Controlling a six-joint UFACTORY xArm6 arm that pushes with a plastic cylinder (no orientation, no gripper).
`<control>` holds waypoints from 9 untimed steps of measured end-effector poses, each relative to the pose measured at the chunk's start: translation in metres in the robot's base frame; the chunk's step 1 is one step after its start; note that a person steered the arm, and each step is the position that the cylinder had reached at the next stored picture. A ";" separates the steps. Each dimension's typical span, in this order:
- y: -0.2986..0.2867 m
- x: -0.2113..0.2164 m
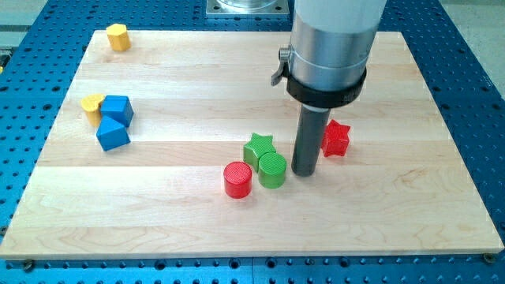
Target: Move the red star center right
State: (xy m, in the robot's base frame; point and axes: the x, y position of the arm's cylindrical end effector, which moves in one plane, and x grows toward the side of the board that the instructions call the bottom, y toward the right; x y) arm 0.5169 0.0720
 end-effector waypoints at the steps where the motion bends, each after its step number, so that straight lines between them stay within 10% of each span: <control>1: 0.008 0.017; 3: 0.005 -0.067; 5: 0.000 -0.010; 9: 0.054 -0.054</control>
State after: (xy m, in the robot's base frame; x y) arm 0.4630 0.1261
